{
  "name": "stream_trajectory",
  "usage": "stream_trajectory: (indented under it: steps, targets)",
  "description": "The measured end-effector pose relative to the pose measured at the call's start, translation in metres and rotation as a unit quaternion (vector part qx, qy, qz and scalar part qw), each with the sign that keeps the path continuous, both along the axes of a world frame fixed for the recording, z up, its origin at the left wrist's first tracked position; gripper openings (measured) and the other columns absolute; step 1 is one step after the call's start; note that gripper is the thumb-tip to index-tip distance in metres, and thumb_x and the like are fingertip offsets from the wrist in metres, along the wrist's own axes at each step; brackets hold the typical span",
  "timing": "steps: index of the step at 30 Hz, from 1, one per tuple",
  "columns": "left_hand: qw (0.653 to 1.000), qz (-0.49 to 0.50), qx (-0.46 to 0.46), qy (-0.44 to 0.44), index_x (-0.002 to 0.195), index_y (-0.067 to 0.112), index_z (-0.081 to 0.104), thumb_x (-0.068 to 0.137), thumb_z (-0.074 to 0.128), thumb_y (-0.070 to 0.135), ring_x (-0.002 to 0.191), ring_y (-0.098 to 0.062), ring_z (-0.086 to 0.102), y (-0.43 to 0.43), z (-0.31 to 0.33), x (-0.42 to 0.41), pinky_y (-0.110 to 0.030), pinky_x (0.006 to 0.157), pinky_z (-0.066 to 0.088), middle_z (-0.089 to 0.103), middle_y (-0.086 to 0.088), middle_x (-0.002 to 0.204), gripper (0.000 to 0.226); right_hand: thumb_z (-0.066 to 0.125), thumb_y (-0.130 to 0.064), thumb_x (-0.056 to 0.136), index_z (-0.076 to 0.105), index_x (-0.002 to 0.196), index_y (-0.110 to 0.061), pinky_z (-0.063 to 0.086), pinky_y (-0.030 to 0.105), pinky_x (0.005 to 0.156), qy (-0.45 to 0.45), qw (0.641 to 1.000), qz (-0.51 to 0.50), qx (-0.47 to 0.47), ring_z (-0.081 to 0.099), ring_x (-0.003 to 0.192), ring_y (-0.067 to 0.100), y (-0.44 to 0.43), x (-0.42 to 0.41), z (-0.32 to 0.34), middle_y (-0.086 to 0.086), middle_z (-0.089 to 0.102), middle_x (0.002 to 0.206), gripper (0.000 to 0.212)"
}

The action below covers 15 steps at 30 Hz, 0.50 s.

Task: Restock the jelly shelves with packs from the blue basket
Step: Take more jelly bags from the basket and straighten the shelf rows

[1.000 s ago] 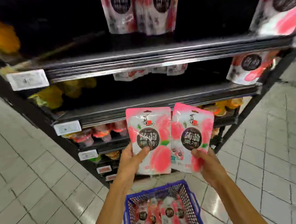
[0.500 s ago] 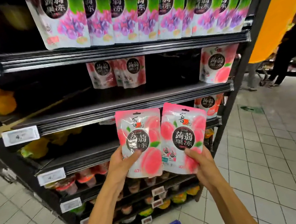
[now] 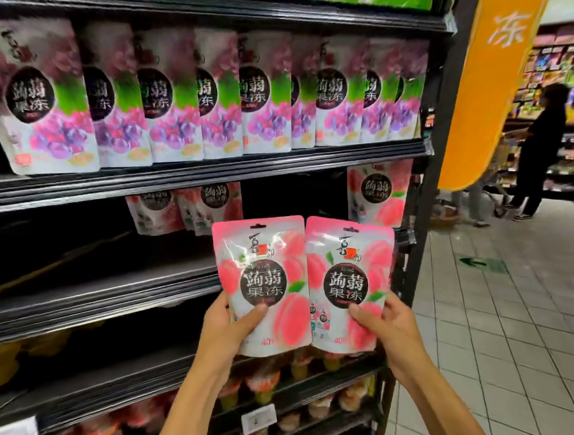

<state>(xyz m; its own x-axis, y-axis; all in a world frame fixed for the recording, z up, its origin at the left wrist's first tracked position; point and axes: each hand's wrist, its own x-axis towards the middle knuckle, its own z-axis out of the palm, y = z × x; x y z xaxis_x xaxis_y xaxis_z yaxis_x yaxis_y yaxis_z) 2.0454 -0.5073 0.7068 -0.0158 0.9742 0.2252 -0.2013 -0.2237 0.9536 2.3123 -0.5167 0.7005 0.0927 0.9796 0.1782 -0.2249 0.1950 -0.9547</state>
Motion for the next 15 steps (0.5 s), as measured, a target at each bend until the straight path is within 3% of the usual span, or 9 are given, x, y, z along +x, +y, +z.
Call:
stream_trajectory:
  steps: [3, 6, 9, 12, 15]
  targets:
    - [1.000, 0.018, 0.009, 0.003, 0.104, 0.027, 0.070, 0.056, 0.090, 0.043, 0.092, -0.022, 0.074, 0.016, 0.005, 0.022, -0.025, 0.070, 0.058, 0.076, -0.007, 0.105, 0.055, 0.087, -0.027, 0.061, 0.067, 0.110, -0.025, 0.061, 0.037, 0.076, -0.027, 1.000, -0.005, 0.003, 0.073, 0.098, 0.023, 0.019, 0.026, 0.008, 0.004, 0.075, 0.106, 0.053]
    - [1.000, 0.019, 0.010, 0.012, 0.099, 0.033, 0.071, 0.057, 0.089, 0.041, 0.080, -0.015, 0.074, 0.030, 0.008, 0.044, -0.021, 0.063, 0.056, 0.076, -0.006, 0.100, 0.047, 0.088, -0.027, 0.057, 0.069, 0.106, -0.028, 0.061, 0.032, 0.070, -0.017, 1.000, -0.010, 0.009, 0.073, 0.094, 0.024, 0.035, 0.049, 0.013, 0.005, 0.076, 0.103, 0.052]
    - [1.000, 0.025, 0.005, 0.010, 0.096, 0.037, 0.069, 0.058, 0.088, 0.041, 0.080, -0.016, 0.073, 0.039, 0.010, 0.064, -0.022, 0.065, 0.056, 0.076, -0.004, 0.096, 0.043, 0.088, -0.028, 0.056, 0.069, 0.102, -0.033, 0.061, 0.035, 0.070, -0.002, 1.000, -0.004, 0.018, 0.074, 0.093, 0.027, 0.050, 0.064, 0.019, 0.008, 0.076, 0.102, 0.050]
    - [0.999, 0.029, 0.009, 0.021, 0.096, 0.034, 0.069, 0.060, 0.086, 0.040, 0.079, -0.015, 0.072, 0.049, 0.014, 0.080, -0.021, 0.064, 0.055, 0.076, -0.004, 0.092, 0.040, 0.086, -0.026, 0.063, 0.066, 0.112, -0.030, 0.060, 0.047, 0.081, -0.006, 1.000, 0.009, 0.022, 0.073, 0.095, 0.028, 0.070, 0.075, 0.025, 0.008, 0.076, 0.105, 0.054]
    - [0.999, 0.030, 0.008, 0.028, 0.101, 0.031, 0.069, 0.062, 0.086, 0.037, 0.089, -0.022, 0.074, 0.059, 0.015, 0.089, -0.027, 0.068, 0.058, 0.076, -0.007, 0.101, 0.042, 0.087, -0.027, 0.064, 0.062, 0.120, -0.025, 0.057, 0.052, 0.088, -0.016, 1.000, 0.014, 0.016, 0.073, 0.095, 0.028, 0.091, 0.084, 0.028, 0.008, 0.076, 0.105, 0.062]
